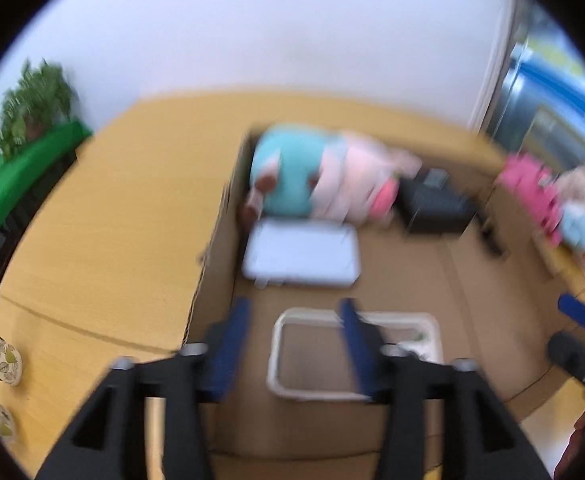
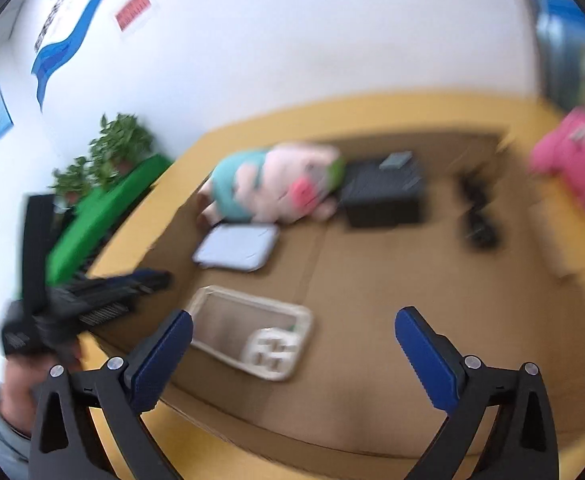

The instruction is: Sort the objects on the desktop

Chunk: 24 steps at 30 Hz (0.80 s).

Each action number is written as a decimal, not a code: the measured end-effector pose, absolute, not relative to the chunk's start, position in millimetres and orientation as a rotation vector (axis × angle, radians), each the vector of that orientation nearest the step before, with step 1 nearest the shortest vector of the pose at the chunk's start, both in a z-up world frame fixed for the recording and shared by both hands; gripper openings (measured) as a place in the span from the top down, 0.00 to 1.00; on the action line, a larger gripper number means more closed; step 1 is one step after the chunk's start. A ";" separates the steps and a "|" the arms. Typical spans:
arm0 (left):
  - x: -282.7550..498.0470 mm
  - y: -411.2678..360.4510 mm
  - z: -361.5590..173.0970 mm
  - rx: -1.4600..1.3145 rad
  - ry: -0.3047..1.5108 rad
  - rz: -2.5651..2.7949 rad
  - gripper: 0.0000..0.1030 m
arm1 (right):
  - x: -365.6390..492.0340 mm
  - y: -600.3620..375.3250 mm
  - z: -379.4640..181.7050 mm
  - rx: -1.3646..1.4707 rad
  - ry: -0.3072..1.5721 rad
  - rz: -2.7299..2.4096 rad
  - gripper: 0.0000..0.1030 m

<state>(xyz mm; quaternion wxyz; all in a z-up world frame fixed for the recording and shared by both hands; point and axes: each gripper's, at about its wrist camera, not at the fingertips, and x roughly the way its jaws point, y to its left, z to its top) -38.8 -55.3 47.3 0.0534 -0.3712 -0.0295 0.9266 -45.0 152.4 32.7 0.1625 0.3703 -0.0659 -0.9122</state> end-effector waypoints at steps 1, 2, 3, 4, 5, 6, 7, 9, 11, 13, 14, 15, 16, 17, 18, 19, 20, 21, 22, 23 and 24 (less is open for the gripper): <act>-24.6 -50.4 53.4 -1.007 -0.103 2.849 0.23 | -35.8 157.4 34.4 1.030 -0.141 -2.648 0.00; -18.9 -48.0 56.9 -0.916 -0.110 2.870 0.19 | -27.9 162.6 34.3 1.009 -0.103 -2.689 0.00; -10.2 -40.4 57.5 -0.830 -0.111 2.887 0.19 | -19.2 169.4 31.8 0.994 -0.075 -2.733 0.00; -7.4 -34.3 56.5 -0.792 -0.102 2.893 0.19 | -12.5 176.8 25.9 0.993 -0.079 -2.766 0.00; -5.5 -26.2 52.2 -0.775 -0.086 2.891 0.19 | -12.4 180.0 22.8 0.998 -0.093 -2.772 0.00; -6.0 -18.7 46.6 -0.774 -0.067 2.883 0.19 | -10.3 184.5 14.6 1.005 -0.111 -2.772 0.00; -6.0 -10.9 38.6 -0.783 -0.042 2.879 0.19 | -9.1 186.6 7.8 1.004 -0.106 -2.775 0.00; -10.3 -0.6 27.0 -0.812 -0.004 2.886 0.19 | -5.4 188.6 -1.2 0.960 -0.043 -2.811 0.00; -7.7 7.4 13.0 -0.831 0.012 2.912 0.19 | -2.0 194.0 -10.2 0.945 0.003 -2.829 0.00; -3.6 11.9 1.7 -0.845 0.012 2.938 0.19 | 4.1 201.0 -14.6 0.851 -0.038 -2.859 0.00; -2.4 16.7 -3.3 -0.836 0.068 2.975 0.18 | 6.3 201.8 -15.0 0.829 -0.028 -2.873 0.00; 5.4 15.5 -1.5 -0.783 0.059 2.994 0.17 | 6.9 201.3 -15.8 0.798 -0.022 -2.886 0.00; 7.1 16.3 -1.9 -0.760 0.061 3.003 0.16 | 5.3 201.2 -17.7 0.796 -0.022 -2.890 0.00; 6.4 17.3 -2.0 -0.767 0.060 3.005 0.16 | 6.2 200.2 -18.5 0.771 -0.020 -2.899 0.00; 5.9 17.6 -2.0 -0.769 0.059 3.005 0.16 | 5.9 199.6 -19.5 0.755 -0.015 -2.902 0.00; 5.9 17.9 -2.5 -0.770 0.059 3.005 0.16 | 5.5 200.1 -20.1 0.733 -0.011 -2.904 0.00; 5.4 17.7 -2.6 -0.774 0.059 3.004 0.15 | 3.9 199.7 -20.6 0.734 -0.012 -2.904 0.00; 4.6 18.5 -4.3 -0.778 0.059 3.003 0.14 | 4.3 199.3 -20.7 0.735 -0.011 -2.904 0.00; 4.3 18.7 -5.0 -0.780 0.059 3.003 0.13 | 3.7 199.2 -20.8 0.739 -0.011 -2.905 0.00; 4.0 18.6 -5.1 -0.784 0.059 3.002 0.12 | 3.3 199.0 -21.0 0.741 -0.009 -2.906 0.00; 3.3 18.9 -6.0 -0.790 0.060 3.002 0.09 | 4.0 198.3 -21.2 0.742 -0.008 -2.906 0.00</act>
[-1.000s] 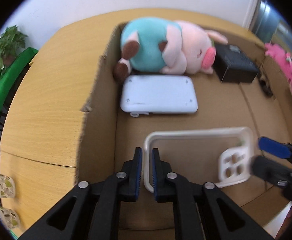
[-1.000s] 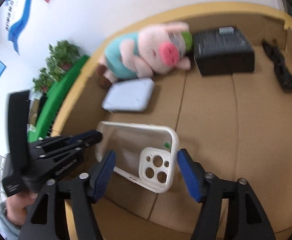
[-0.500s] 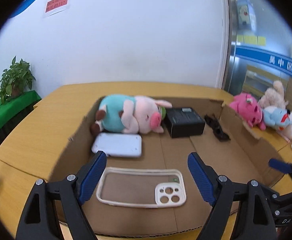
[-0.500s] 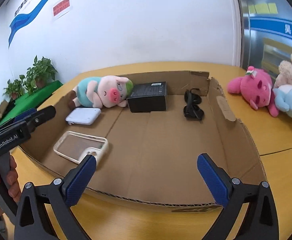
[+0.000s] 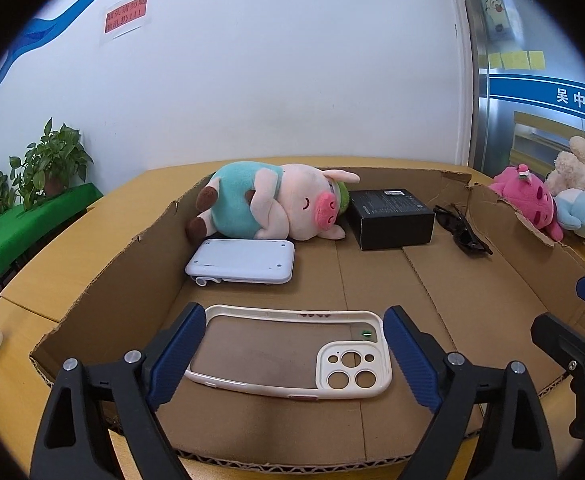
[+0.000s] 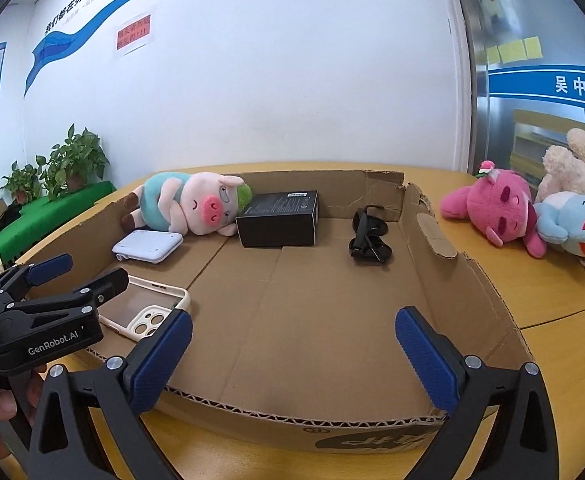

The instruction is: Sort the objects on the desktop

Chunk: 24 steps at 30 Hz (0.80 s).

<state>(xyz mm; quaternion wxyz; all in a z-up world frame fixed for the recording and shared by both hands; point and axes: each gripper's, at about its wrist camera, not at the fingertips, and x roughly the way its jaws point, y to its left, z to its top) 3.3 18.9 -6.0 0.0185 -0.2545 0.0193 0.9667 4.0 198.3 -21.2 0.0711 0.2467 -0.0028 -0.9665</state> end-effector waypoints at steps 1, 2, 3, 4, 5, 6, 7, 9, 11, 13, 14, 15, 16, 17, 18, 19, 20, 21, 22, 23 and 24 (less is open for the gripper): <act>2.5 18.7 -6.6 -0.797 0.060 3.001 0.09 | 3.6 198.1 -21.4 0.745 -0.007 -2.907 0.00; 2.4 18.7 -6.8 -0.799 0.059 3.000 0.09 | 3.9 198.0 -22.0 0.750 -0.007 -2.909 0.00; 1.9 18.6 -7.2 -0.804 0.059 3.000 0.08 | 4.3 197.9 -22.2 0.750 -0.008 -2.911 0.00; 0.9 18.2 -8.2 -0.809 0.060 3.000 0.07 | 3.7 198.3 -22.6 0.753 -0.008 -2.912 0.00; 0.9 18.0 -8.3 -0.809 0.059 2.999 0.07 | 3.9 198.1 -23.0 0.755 -0.006 -2.913 0.00; 1.0 18.0 -8.6 -0.810 0.059 2.999 0.07 | 3.6 198.2 -23.1 0.755 -0.006 -2.913 0.00; 1.4 17.9 -8.5 -0.810 0.059 2.999 0.07 | 3.5 198.2 -23.3 0.755 -0.005 -2.913 0.00; 1.7 17.7 -8.3 -0.805 0.058 3.001 0.07 | 4.2 198.3 -23.1 0.754 -0.005 -2.912 0.00; 2.1 17.6 -8.1 -0.801 0.057 3.004 0.07 | 4.7 198.3 -22.8 0.751 -0.007 -2.912 0.00; 1.9 17.3 -7.9 -0.802 0.056 3.004 0.07 | 5.7 198.1 -22.6 0.749 -0.007 -2.912 0.00; 2.1 17.4 -7.9 -0.803 0.055 3.005 0.07 | 5.2 198.6 -22.2 0.750 -0.006 -2.912 0.00; 2.0 17.2 -7.8 -0.803 0.055 3.005 0.07 | 5.2 198.5 -22.0 0.750 -0.006 -2.912 0.00; 2.0 17.2 -7.7 -0.803 0.055 3.004 0.07 | 5.4 198.2 -21.9 0.751 -0.005 -2.913 0.00; 2.2 17.3 -7.6 -0.802 0.056 3.004 0.07 | 5.6 197.9 -21.8 0.750 -0.004 -2.913 0.00; 2.0 17.2 -7.7 -0.801 0.057 3.003 0.07 | 5.3 198.1 -21.4 0.750 -0.004 -2.914 0.00; 2.0 16.9 -7.5 -0.802 0.058 3.002 0.07 | 5.4 198.0 -21.3 0.749 -0.003 -2.915 0.00; 2.5 17.0 -7.5 -0.801 0.060 3.000 0.07 | 5.0 198.3 -21.0 0.750 -0.003 -2.915 0.00; 2.6 16.9 -7.6 -0.802 0.061 2.999 0.07 | 4.9 198.2 -21.1 0.752 -0.001 -2.915 0.00; 2.9 17.1 -7.4 -0.801 0.062 3.000 0.07 | 5.1 198.1 -21.0 0.753 0.000 -2.916 0.00; 2.7 17.0 -7.4 -0.802 0.062 2.999 0.07 | 4.6 198.6 -21.0 0.753 0.000 -2.916 0.00; 2.4 17.0 -7.5 -0.804 0.061 2.998 0.07 | 4.4 198.9 -21.0 0.754 0.000 -2.916 0.00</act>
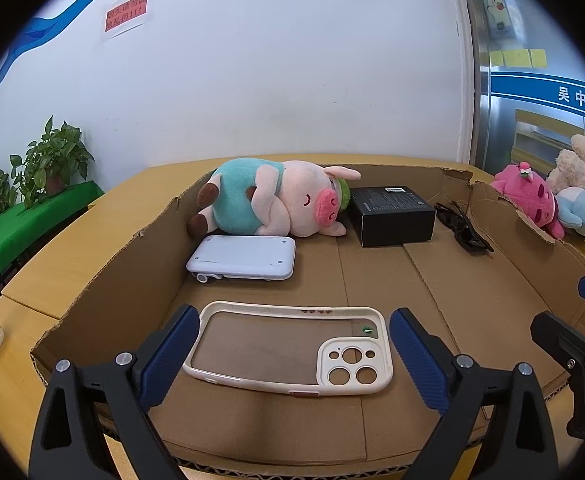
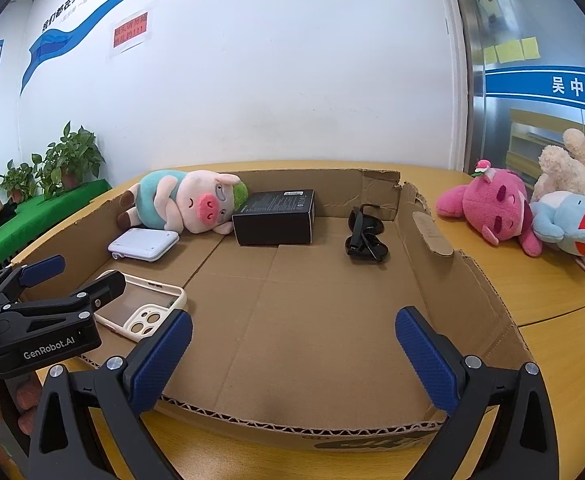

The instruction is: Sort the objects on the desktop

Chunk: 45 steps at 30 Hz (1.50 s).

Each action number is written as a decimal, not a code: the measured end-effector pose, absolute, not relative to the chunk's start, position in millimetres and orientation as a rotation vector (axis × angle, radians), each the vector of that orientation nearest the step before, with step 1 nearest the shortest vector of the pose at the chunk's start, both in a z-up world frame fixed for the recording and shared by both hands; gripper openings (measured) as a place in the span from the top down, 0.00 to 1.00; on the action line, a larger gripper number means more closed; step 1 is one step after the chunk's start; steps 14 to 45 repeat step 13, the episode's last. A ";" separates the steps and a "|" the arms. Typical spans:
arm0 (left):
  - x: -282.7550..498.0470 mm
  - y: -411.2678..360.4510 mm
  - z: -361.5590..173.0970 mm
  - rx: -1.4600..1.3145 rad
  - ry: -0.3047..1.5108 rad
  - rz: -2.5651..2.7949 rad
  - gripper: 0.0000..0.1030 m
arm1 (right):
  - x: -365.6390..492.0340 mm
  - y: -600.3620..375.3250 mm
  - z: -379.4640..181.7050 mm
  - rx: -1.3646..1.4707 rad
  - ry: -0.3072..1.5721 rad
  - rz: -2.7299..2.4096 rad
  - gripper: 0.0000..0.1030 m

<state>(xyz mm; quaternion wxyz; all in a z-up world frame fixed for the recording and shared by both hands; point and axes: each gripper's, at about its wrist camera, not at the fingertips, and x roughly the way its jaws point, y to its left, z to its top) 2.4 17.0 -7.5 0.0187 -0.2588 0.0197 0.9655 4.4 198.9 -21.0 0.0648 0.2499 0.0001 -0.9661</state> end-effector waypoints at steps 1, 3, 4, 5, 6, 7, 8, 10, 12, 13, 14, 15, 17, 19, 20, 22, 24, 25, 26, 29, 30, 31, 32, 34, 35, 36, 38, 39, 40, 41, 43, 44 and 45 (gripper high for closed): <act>2.9 17.2 -7.5 -0.804 0.061 2.998 0.07 | 4.2 199.1 -21.0 0.755 0.000 -2.916 0.00; 3.1 17.3 -7.4 -0.804 0.061 2.999 0.07 | 4.0 199.1 -20.9 0.755 0.000 -2.916 0.00; 3.2 17.4 -7.4 -0.803 0.061 2.999 0.07 | 4.1 199.1 -20.9 0.755 0.000 -2.916 0.00; 3.3 17.3 -7.4 -0.803 0.061 2.999 0.07 | 4.0 199.0 -20.9 0.755 0.000 -2.916 0.00; 3.1 17.2 -7.4 -0.803 0.061 2.998 0.07 | 4.1 199.2 -20.9 0.755 0.000 -2.916 0.00; 3.0 17.3 -7.4 -0.804 0.061 2.998 0.07 | 4.2 199.0 -20.9 0.754 0.000 -2.916 0.00; 3.0 17.4 -7.4 -0.804 0.061 2.998 0.07 | 3.9 198.9 -20.9 0.755 0.001 -2.916 0.00; 3.1 17.5 -7.5 -0.805 0.061 2.998 0.07 | 4.0 198.9 -21.0 0.755 0.000 -2.916 0.00; 2.9 17.4 -7.4 -0.804 0.061 2.998 0.07 | 4.2 198.9 -20.9 0.755 0.000 -2.916 0.00; 2.8 17.4 -7.5 -0.805 0.061 2.998 0.07 | 4.3 199.0 -20.8 0.754 0.000 -2.916 0.00; 2.8 17.4 -7.5 -0.805 0.061 2.998 0.07 | 4.3 199.0 -20.8 0.754 0.000 -2.916 0.00; 2.8 17.4 -7.5 -0.805 0.061 2.998 0.07 | 4.3 199.0 -20.8 0.754 0.000 -2.916 0.00; 2.8 17.4 -7.5 -0.805 0.061 2.998 0.07 | 4.3 199.0 -20.8 0.754 0.000 -2.916 0.00; 2.8 17.4 -7.5 -0.805 0.061 2.998 0.07 | 4.3 199.0 -20.8 0.754 0.000 -2.916 0.00; 2.8 17.4 -7.5 -0.805 0.061 2.998 0.07 | 4.3 199.0 -20.8 0.754 0.000 -2.916 0.00; 2.8 17.4 -7.5 -0.805 0.061 2.998 0.07 | 4.3 199.0 -20.8 0.754 0.000 -2.916 0.00; 2.8 17.4 -7.5 -0.805 0.061 2.998 0.07 | 4.3 199.0 -20.8 0.754 0.000 -2.916 0.00; 2.8 17.4 -7.5 -0.805 0.061 2.998 0.07 | 4.3 199.0 -20.8 0.754 0.000 -2.916 0.00; 2.8 17.4 -7.5 -0.805 0.061 2.998 0.07 | 4.3 199.0 -20.8 0.754 0.000 -2.916 0.00; 2.8 17.4 -7.5 -0.805 0.061 2.998 0.07 | 4.3 199.0 -20.8 0.754 0.000 -2.916 0.00; 2.8 17.4 -7.5 -0.805 0.061 2.998 0.07 | 4.3 199.0 -20.8 0.754 0.000 -2.916 0.00; 2.8 17.4 -7.5 -0.805 0.061 2.998 0.07 | 4.3 199.0 -20.8 0.754 0.000 -2.916 0.00; 2.8 17.4 -7.5 -0.805 0.061 2.998 0.07 | 4.3 199.0 -20.8 0.754 0.000 -2.916 0.00; 2.8 17.4 -7.5 -0.805 0.061 2.998 0.07 | 4.3 199.0 -20.8 0.754 0.000 -2.916 0.00; 2.8 17.4 -7.5 -0.805 0.061 2.998 0.07 | 4.3 199.0 -20.8 0.754 0.000 -2.916 0.00; 2.8 17.4 -7.5 -0.805 0.061 2.998 0.07 | 4.3 199.0 -20.8 0.754 0.000 -2.916 0.00; 2.8 17.4 -7.5 -0.805 0.061 2.998 0.07 | 4.3 199.0 -20.8 0.754 0.000 -2.916 0.00; 2.8 17.4 -7.5 -0.805 0.061 2.998 0.07 | 4.3 199.0 -20.8 0.754 0.000 -2.916 0.00; 2.8 17.4 -7.5 -0.805 0.061 2.998 0.07 | 4.3 199.0 -20.8 0.754 0.000 -2.916 0.00; 2.8 17.4 -7.5 -0.805 0.061 2.998 0.07 | 4.3 199.0 -20.8 0.754 0.000 -2.916 0.00; 2.8 17.4 -7.5 -0.805 0.061 2.998 0.07 | 4.3 199.0 -20.8 0.754 0.000 -2.916 0.00; 2.8 17.4 -7.5 -0.805 0.061 2.998 0.07 | 4.3 199.0 -20.8 0.754 0.000 -2.916 0.00; 2.8 17.4 -7.5 -0.805 0.061 2.998 0.07 | 4.3 199.0 -20.8 0.754 0.000 -2.916 0.00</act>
